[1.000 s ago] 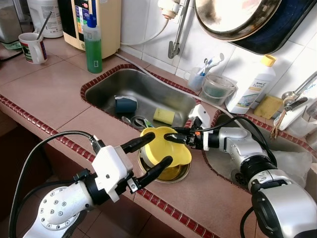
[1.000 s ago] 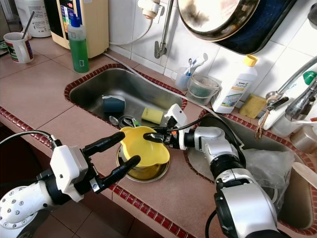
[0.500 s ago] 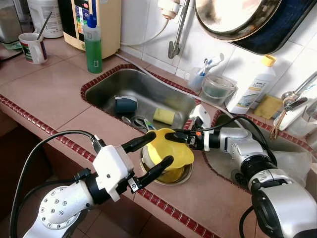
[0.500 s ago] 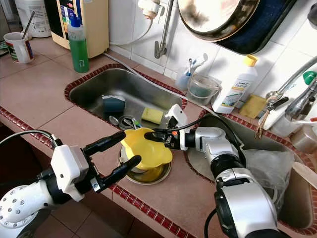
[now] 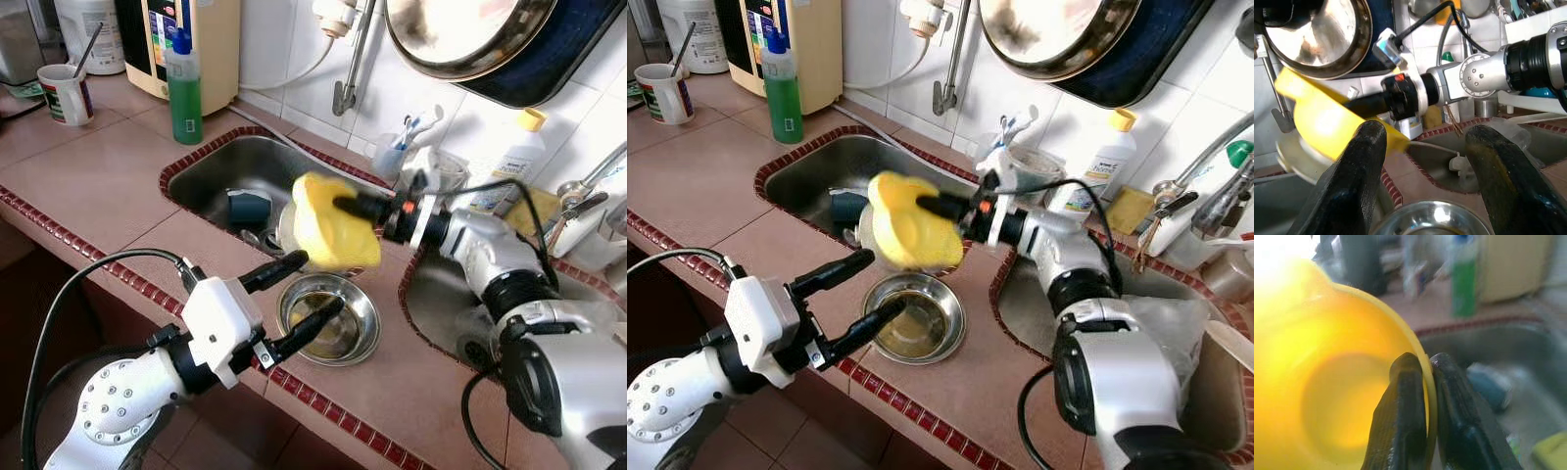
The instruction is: Kitchen organization
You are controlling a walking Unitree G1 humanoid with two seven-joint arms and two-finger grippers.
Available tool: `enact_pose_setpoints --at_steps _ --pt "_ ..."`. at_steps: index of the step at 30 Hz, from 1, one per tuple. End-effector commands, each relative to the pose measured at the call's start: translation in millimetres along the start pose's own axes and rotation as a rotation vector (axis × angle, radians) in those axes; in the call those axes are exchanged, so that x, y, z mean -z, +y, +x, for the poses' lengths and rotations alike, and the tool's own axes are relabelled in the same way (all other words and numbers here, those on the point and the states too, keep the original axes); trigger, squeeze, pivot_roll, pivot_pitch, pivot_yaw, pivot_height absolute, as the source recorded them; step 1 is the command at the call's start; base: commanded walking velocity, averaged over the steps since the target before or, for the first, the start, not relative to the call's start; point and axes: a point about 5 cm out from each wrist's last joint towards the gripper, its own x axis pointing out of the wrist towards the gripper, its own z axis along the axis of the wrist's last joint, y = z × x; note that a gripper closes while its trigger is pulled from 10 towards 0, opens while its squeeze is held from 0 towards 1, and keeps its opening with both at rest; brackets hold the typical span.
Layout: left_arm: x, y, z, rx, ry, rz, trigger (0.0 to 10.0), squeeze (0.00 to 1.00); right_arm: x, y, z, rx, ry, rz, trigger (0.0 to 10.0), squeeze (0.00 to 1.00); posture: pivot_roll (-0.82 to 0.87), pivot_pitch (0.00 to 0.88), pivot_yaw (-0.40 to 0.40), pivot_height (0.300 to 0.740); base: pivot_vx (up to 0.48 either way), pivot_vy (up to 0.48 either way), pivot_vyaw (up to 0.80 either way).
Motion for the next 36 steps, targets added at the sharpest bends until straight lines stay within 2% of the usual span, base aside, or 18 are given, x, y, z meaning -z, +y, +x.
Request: enact_pose_setpoints --at_steps 1,8,11,14,17,20,22,23,25,27,34,35,36 --pt "0 3.2 2.9 -0.009 -0.01 -0.012 10.0 0.0 -19 -4.5 0.2 0.064 -0.092 -0.036 10.0 0.0 0.2 0.0 -0.182 0.74 0.0 0.0 0.0" --pt "3 20.4 10.0 -0.068 -0.026 -0.046 10.0 0.0 -39 -13.1 2.5 0.305 -0.267 -0.076 10.0 0.0 0.19 0.0 -0.165 0.74 0.0 0.0 0.0" --pt "4 32.8 18.8 -0.104 -0.035 -0.051 10.0 0.0 -47 -18.0 -1.0 0.445 -0.337 -0.109 10.0 0.0 0.19 0.0 -0.15 0.74 0.0 0.0 0.0" --pt "5 40.2 23.3 -0.129 -0.045 -0.04 10.0 0.0 -49 -20.7 -4.1 0.518 -0.356 -0.134 10.0 0.0 0.19 0.0 -0.145 0.74 0.0 0.0 0.0" --pt "7 57.6 33.5 -0.198 -0.071 -0.064 10.0 0.0 -51 -22.8 -8.7 0.625 -0.38 -0.197 10.0 0.0 0.18 0.0 -0.13 0.74 0.0 0.0 0.0" --pt "12 74.9 41.9 -0.277 -0.099 -0.101 10.0 0.0 -53 -21.5 -15.4 0.716 -0.409 -0.309 10.0 0.0 0.17 0.0 -0.114 0.74 0.0 0.0 0.0" --pt "15 82.4 43.7 -0.319 -0.111 -0.124 10.0 0.0 -51 -20.5 -17.6 0.739 -0.421 -0.33 10.0 0.0 0.16 0.0 -0.109 0.74 0.0 0.0 0.0" --pt "18 89.9 45.5 -0.36 -0.113 -0.117 10.0 0.0 -49 -18.1 -20.1 0.77 -0.429 -0.382 10.0 0.0 0.16 0.0 -0.101 0.74 0.0 0.0 0.0" --pt "19 95.1 46.7 -0.393 -0.115 -0.102 10.0 0.0 -46 -15.4 -21.0 0.788 -0.438 -0.414 10.0 0.0 0.15 0.0 -0.093 0.74 0.0 0.0 0.0" --pt "22 105.4 48.3 -0.463 -0.123 -0.136 10.0 0.0 -37 -5.2 -19.5 0.796 -0.452 -0.479 10.0 0.0 0.14 0.0 -0.087 0.74 0.0 0.0 0.0" --pt "31 108.7 48.3 -0.53 -0.124 -0.154 10.0 0.0 -11 15.1 -26.3 0.865 -0.457 -0.561 10.0 0.0 0.13 0.0 -0.078 0.74 0.0 0.0 0.0" --pt "38 104.9 45.4 -0.556 -0.106 -0.15 10.0 0.0 2 20.7 -33.1 0.91 -0.455 -0.545 10.0 0.0 0.12 0.0 -0.074 0.74 0.0 0.0 0.0" --pt "38 104.9 45.4 -0.556 -0.106 -0.15 10.0 0.0 2 20.7 -33.1 0.91 -0.455 -0.545 10.0 0.0 0.12 0.0 -0.074 0.74 0.0 0.0 0.0"
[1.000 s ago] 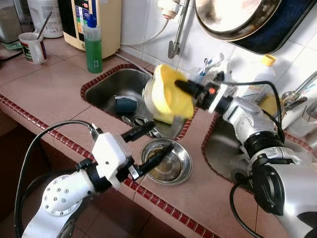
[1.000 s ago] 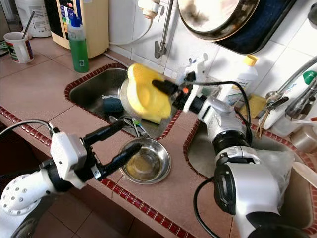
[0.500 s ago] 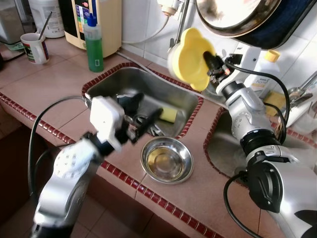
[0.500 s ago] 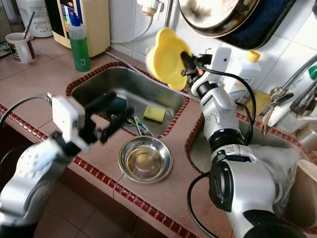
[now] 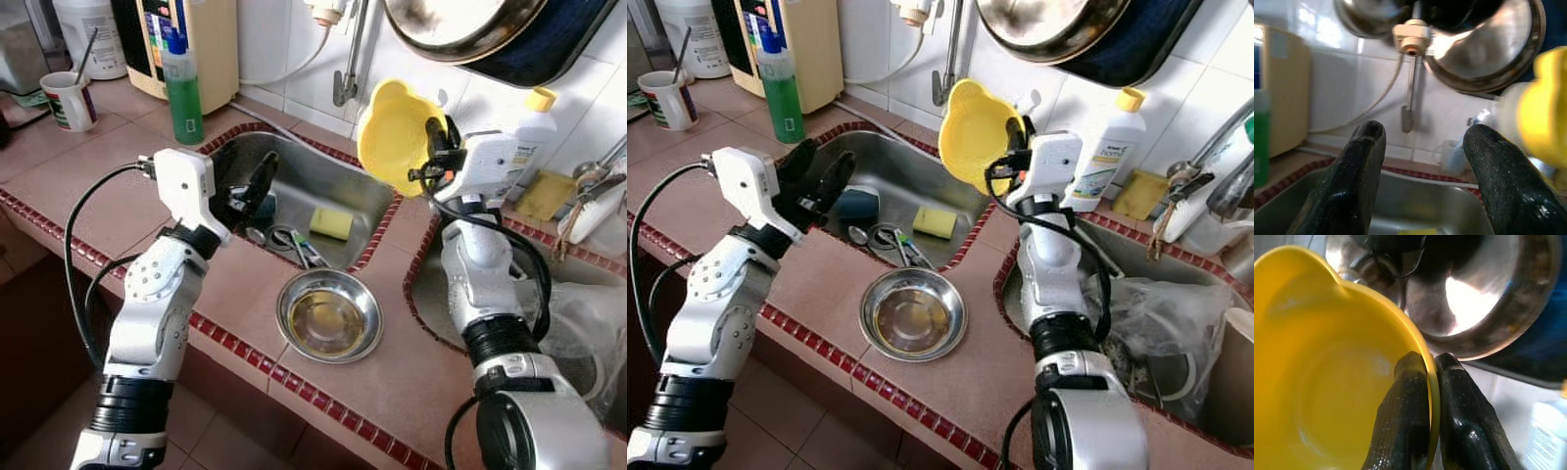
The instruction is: Kitchen organization
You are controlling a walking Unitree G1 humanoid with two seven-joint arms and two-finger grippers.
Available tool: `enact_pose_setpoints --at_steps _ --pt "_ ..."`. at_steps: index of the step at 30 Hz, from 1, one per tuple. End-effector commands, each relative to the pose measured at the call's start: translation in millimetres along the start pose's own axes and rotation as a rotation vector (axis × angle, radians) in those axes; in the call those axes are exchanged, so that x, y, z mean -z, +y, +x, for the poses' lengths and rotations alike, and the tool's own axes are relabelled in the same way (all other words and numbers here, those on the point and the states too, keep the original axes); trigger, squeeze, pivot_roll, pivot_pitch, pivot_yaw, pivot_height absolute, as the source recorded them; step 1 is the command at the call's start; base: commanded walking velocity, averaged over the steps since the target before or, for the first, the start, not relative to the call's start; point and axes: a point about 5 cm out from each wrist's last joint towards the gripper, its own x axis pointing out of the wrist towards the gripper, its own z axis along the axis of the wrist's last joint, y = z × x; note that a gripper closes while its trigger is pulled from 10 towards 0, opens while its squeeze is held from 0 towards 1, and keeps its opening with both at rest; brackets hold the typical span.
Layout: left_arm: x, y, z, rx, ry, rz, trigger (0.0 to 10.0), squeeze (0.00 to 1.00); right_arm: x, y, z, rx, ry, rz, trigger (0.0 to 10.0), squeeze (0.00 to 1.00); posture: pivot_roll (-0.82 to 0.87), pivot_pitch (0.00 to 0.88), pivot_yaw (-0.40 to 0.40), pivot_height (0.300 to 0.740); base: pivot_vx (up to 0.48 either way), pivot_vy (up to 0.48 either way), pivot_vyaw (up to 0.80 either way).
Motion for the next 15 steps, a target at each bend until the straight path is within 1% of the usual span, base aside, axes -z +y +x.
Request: enact_pose_setpoints --at_steps 1,3,4,5,6,9,12,15 --pt "8 -1.7 -3.2 -0.022 0.024 -0.001 10.0 0.0 -2 -3.9 -6.3 0.04 -0.008 -0.024 10.0 0.0 0.12 0.0 -0.074 0.74 0.0 0.0 0.0" --pt "15 -2.3 -7.3 -0.037 0.043 -0.013 10.0 0.0 1 -2.1 -18.1 0.055 0.002 -0.047 10.0 0.0 0.12 0.0 -0.071 0.74 0.0 0.0 0.0" --pt "25 -2.9 -14.5 -0.06 0.09 -0.038 10.0 0.0 2 0.2 -33.9 0.087 0.012 -0.047 10.0 0.0 0.11 0.0 -0.064 0.74 0.0 0.0 0.0" --pt "25 -2.9 -14.5 -0.06 0.09 -0.038 10.0 0.0 2 0.2 -33.9 0.087 0.012 -0.047 10.0 0.0 0.11 0.0 -0.064 0.74 0.0 0.0 0.0" --pt "29 -3.3 -18.4 -0.072 0.103 -0.045 10.0 0.0 2 2.2 -41.0 0.085 0.013 -0.057 10.0 0.0 0.11 0.0 -0.061 0.74 0.0 0.0 0.0" --pt "35 -3.1 -23.9 -0.097 0.127 -0.066 10.0 0.0 3 6.9 -53.1 0.092 0.031 -0.058 10.0 0.0 0.1 0.0 -0.056 0.74 0.0 0.0 0.0" --pt "34 -2.4 -22.9 -0.101 0.123 -0.081 10.0 0.0 2 10.4 -54.9 0.091 0.038 -0.049 10.0 0.0 0.1 0.0 -0.053 0.74 0.0 0.0 0.0" --pt "31 -0.5 -19.3 -0.085 0.108 -0.073 10.0 0.0 -2 11.5 -50.1 0.094 0.027 -0.044 10.0 0.0 0.1 0.0 -0.052 0.74 0.0 0.0 0.0"
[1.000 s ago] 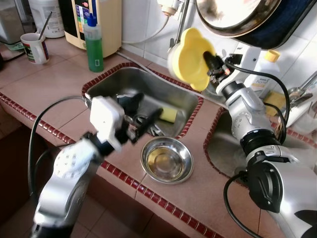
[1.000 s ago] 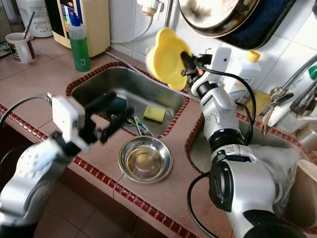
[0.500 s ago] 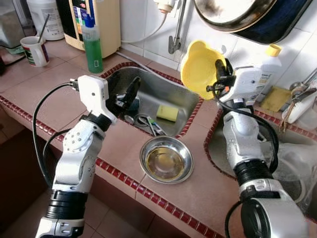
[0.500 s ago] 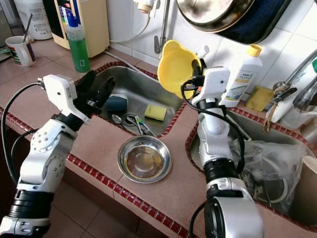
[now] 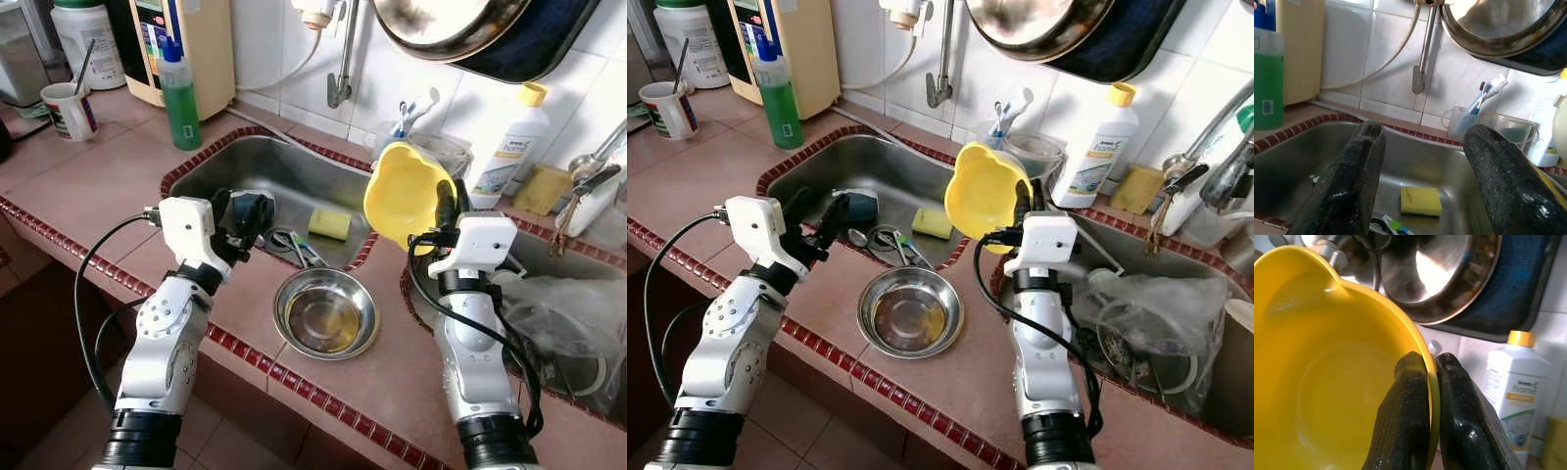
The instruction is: Kitchen organization
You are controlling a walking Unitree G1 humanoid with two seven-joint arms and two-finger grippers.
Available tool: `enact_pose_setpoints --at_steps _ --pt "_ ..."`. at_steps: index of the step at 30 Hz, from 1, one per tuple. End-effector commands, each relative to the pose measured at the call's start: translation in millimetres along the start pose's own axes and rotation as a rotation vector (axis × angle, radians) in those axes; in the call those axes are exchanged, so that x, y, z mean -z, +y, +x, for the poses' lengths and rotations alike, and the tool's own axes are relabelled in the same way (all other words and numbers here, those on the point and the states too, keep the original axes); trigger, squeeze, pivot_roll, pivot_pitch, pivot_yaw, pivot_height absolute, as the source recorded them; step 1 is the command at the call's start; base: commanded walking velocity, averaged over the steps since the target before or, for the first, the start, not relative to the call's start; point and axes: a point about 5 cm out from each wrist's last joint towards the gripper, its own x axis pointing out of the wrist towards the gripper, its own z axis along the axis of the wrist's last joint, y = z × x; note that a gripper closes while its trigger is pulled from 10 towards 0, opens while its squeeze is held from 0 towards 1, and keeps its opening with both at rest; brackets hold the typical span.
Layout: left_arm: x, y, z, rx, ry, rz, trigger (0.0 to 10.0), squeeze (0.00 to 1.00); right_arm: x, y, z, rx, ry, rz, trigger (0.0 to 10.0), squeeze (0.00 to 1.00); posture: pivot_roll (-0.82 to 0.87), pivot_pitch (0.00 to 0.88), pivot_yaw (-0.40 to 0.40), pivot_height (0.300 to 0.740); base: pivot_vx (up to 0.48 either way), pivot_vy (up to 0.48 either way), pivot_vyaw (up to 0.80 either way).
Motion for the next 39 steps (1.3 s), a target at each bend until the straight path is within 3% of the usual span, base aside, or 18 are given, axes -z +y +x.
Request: enact_pose_setpoints --at_steps 1,19,26,39 --pt "-3.6 0.8 3.8 0.019 -0.012 0.003 10.0 0.0 -11.2 -1.5 6.2 0.011 -0.037 -0.002 10.0 0.0 0.1 0.0 -0.052 0.74 0.0 0.0 0.0" --pt "2.1 -2.6 1.8 0.058 0.028 0.07 10.0 0.0 -14.1 1.5 9.3 -0.035 -0.027 0.015 10.0 0.0 0.11 0.0 -0.046 0.74 0.0 0.286 0.0" --pt "2.4 -5.4 2.0 0.068 0.026 0.053 10.0 0.0 -13.4 0.9 9.1 -0.036 -0.01 0.021 10.0 0.0 0.1 0.0 -0.051 0.74 0.0 0.48 0.0" --pt "2.0 -7.6 4.6 0.083 0.028 0.062 10.0 0.0 -12.3 0.5 9.8 -0.028 0.008 0.026 10.0 0.0 0.1 0.0 -0.047 0.74 0.0 0.48 -0.77"
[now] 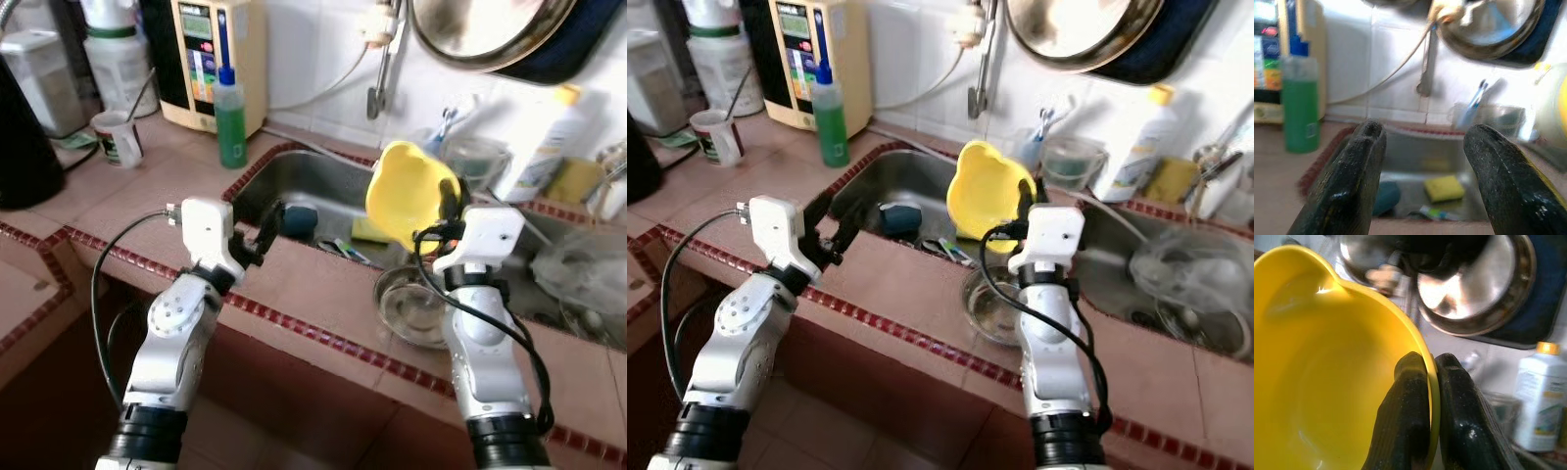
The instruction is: Kitchen organization
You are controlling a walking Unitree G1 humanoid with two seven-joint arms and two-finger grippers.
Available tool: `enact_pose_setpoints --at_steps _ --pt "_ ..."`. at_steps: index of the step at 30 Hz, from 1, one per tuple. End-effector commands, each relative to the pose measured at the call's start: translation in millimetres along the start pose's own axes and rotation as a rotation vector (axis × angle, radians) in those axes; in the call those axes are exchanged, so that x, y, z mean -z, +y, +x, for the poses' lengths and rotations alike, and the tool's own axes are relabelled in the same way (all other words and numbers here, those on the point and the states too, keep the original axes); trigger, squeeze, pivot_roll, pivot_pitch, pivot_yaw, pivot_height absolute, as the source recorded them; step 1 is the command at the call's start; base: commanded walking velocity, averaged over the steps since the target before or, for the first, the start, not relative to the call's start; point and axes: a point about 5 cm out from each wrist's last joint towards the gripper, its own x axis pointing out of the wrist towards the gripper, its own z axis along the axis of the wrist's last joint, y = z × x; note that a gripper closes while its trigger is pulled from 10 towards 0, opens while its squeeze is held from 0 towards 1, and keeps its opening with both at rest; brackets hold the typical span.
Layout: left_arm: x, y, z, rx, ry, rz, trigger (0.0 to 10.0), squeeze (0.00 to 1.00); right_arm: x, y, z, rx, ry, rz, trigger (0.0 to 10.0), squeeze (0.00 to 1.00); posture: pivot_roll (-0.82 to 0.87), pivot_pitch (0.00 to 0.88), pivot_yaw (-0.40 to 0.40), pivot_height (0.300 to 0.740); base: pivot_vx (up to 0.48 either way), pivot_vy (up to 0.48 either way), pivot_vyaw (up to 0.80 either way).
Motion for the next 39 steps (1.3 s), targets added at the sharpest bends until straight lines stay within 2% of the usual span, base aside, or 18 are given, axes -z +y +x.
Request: enact_pose_setpoints --at_steps 1,6,14,32,39 --pt "-2.4 -6.1 3.8 0.026 -0.011 0.001 10.0 0.0 -6.6 -6.3 3.6 0.015 -0.025 -0.012 10.0 0.0 0.1 0.0 -0.047 0.74 0.0 0.255 -0.77" --pt "-3.9 -7.1 4.1 0.025 -0.022 -0.005 10.0 0.0 -7.7 -6.0 3.4 0.013 -0.036 -0.021 10.0 0.0 0.1 0.0 -0.053 0.74 0.0 0.102 -0.61" --pt "-1.6 -7.2 1.7 0.081 0.003 0.069 10.0 0.0 -7.7 -2.6 3.4 -0.011 -0.041 -0.025 10.0 0.0 0.11 0.0 -0.064 0.74 0.0 0.0 0.0" --pt "1.8 -5.6 0.2 0.13 0.028 0.052 10.0 0.0 -7.7 -0.9 2.9 -0.032 -0.043 -0.02 10.0 0.0 0.11 0.0 -0.075 0.74 0.0 0.0 0.0" --pt "2.0 -6.8 1.8 0.132 0.029 0.043 10.0 0.0 -7.9 0.7 4.2 -0.038 -0.045 -0.013 10.0 0.0 0.11 0.0 -0.078 0.74 0.273 0.0 0.0"
